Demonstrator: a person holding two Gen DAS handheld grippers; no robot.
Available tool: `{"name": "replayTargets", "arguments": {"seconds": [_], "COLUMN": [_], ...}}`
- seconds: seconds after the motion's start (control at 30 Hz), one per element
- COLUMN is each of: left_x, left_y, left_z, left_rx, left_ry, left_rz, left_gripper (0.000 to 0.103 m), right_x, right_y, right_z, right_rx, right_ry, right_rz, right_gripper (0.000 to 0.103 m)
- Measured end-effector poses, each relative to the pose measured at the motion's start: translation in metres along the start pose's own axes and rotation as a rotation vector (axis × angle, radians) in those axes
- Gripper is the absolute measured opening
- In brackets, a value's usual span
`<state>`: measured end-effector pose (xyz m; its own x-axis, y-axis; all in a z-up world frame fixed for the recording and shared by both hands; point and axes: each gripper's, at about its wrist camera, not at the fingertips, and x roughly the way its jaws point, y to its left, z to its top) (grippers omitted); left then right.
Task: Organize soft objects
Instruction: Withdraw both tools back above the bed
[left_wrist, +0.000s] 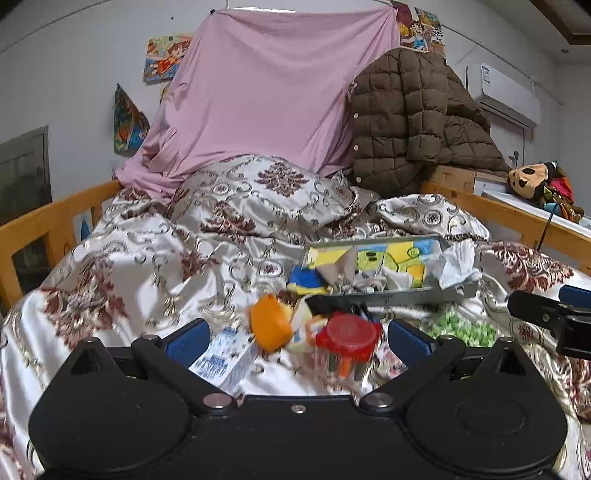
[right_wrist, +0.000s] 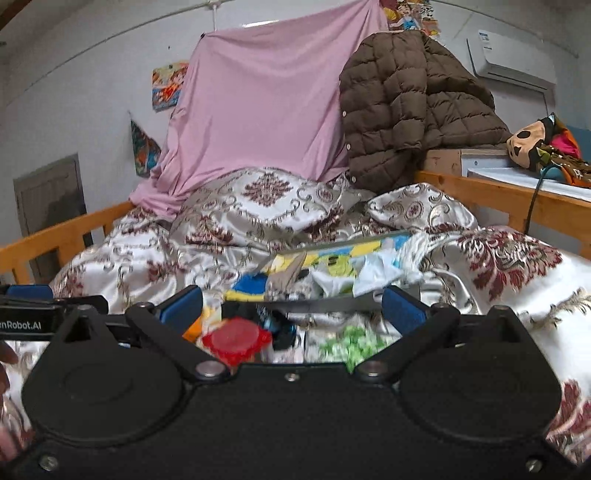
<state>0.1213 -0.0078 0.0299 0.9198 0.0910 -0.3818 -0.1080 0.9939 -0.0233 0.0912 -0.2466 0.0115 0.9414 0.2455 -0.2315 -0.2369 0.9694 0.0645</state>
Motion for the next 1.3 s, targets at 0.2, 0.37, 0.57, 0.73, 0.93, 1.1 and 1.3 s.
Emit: {"name": "replayTargets", "arguments": {"seconds": [0.2,0.37,0.57,0.73,0.93,1.1,1.3], "left_x": [-0.014,-0.019,-0.015,-0.01,-0.001,0.003,0.004], "left_y": [0.01,0.009,0.002,0.007,0.018,0.019,0.015], "left_z": [-0.019,-0.033,-0.043,-0.047,-0.048,-0.049,-0.05], "left_rx": [-0.003,0.044,0.104,0.086,0.019,0.007,0.027], "left_ry": [0.021,0.057,0.109,0.154,0.224,0.253,0.261], "left_rz": [-0.001,0.03,0.07,0.098,0.121,0.127,0.129], "left_gripper": [0.102,0.102,0.102,0.102,0.102,0.102,0.102], "right_x": [-0.016,-0.025,-0.029,-0.014,-0.002,0.01,0.018], "right_y": [0.005,0.016,0.03,0.044,0.057,0.063,0.063], "right_z": [-0.012,-0.019,-0.034,-0.04,-0.05,-0.057,-0.062], "right_rx": [-0.015,-0.034,-0.097,-0.177,-0.238,-0.269,-0.281], "right_ry": [0.044,0.085,0.18,0.233,0.295,0.328,0.356], "right_rz": [-0.026,-0.046,-0.081,-0.094,-0.102,-0.117,-0.12], "right_gripper": [0.102,0.102,0.102,0.102,0.102,0.102,0.102]}}
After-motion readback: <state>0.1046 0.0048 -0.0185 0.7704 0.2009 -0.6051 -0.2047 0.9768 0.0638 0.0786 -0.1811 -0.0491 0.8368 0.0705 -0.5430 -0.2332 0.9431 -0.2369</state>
